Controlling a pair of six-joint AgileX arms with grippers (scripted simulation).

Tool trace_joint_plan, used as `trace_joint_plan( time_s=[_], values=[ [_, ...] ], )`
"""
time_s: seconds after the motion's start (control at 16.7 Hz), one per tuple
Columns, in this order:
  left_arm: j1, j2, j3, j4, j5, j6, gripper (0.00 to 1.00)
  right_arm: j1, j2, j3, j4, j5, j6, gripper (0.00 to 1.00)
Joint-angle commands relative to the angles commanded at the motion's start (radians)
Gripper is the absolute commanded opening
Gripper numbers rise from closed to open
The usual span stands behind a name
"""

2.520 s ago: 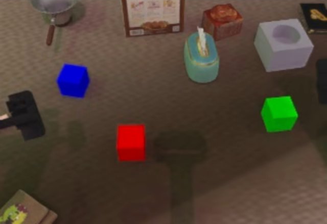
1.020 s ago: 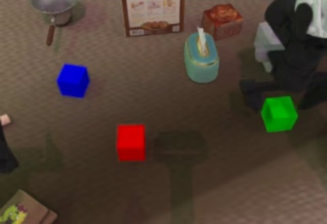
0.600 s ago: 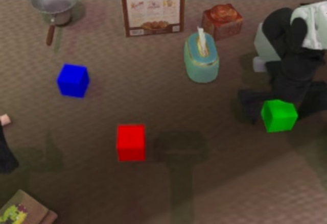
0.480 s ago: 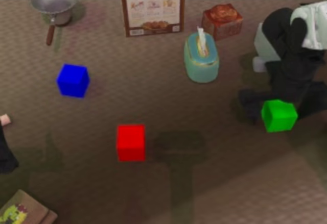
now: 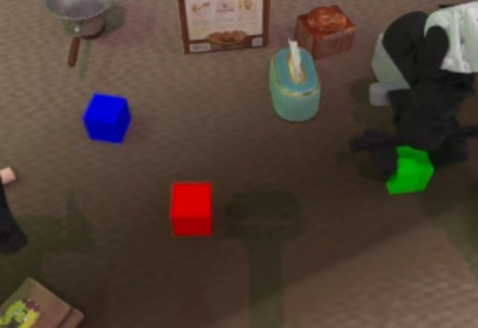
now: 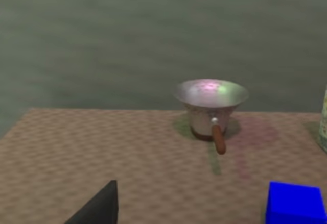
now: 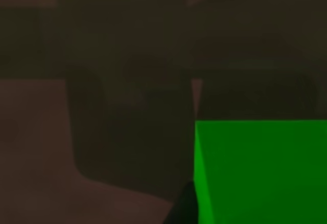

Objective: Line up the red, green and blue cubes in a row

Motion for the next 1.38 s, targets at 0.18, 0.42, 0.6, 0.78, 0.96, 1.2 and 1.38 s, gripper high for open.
trace_joint_plan(
  time_s=[0.18,0.42,0.6,0.78,0.96,1.2,1.38],
  values=[
    [0.0,0.0,0.0,0.0,0.0,0.0,1.0,0.0,0.0,0.0,0.0,0.0,0.0,0.02],
    [0.0,0.0,0.0,0.0,0.0,0.0,1.0,0.0,0.0,0.0,0.0,0.0,0.0,0.0],
    [0.0,0.0,0.0,0.0,0.0,0.0,1.0,0.0,0.0,0.0,0.0,0.0,0.0,0.0],
    [0.0,0.0,0.0,0.0,0.0,0.0,1.0,-0.002,-0.005,0.004,-0.005,0.001,0.0,0.0],
    [0.0,0.0,0.0,0.0,0.0,0.0,1.0,0.003,-0.028,0.054,-0.077,0.001,-0.002,0.0],
    [0.0,0.0,0.0,0.0,0.0,0.0,1.0,0.006,-0.078,0.141,-0.223,0.001,-0.002,0.0],
    [0.0,0.0,0.0,0.0,0.0,0.0,1.0,0.006,-0.092,0.158,-0.246,0.0,-0.002,0.0]
  ],
)
